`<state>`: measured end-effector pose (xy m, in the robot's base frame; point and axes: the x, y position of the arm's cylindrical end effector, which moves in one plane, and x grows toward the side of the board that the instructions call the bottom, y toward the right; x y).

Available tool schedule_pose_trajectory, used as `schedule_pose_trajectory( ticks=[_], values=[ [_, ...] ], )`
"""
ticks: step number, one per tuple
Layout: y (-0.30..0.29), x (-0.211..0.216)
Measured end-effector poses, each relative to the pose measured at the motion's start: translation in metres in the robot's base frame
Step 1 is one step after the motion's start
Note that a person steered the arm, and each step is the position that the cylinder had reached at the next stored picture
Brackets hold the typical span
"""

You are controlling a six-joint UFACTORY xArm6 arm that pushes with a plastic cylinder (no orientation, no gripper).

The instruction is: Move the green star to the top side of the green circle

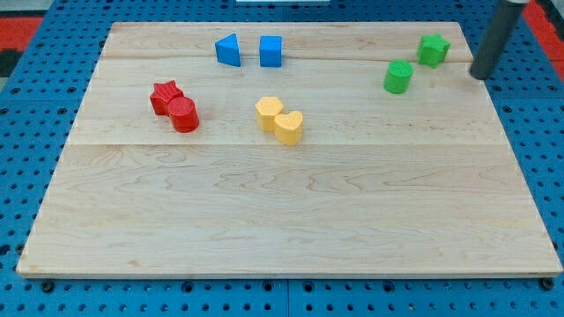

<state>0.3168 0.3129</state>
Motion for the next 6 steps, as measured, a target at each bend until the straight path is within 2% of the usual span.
schedule_pose_trajectory(
  ticks=[1,4,5,6],
  values=[
    [0.010,-0.019],
    [-0.052,-0.064],
    [-0.118,-0.064],
    [-0.131,-0.070]
  ],
)
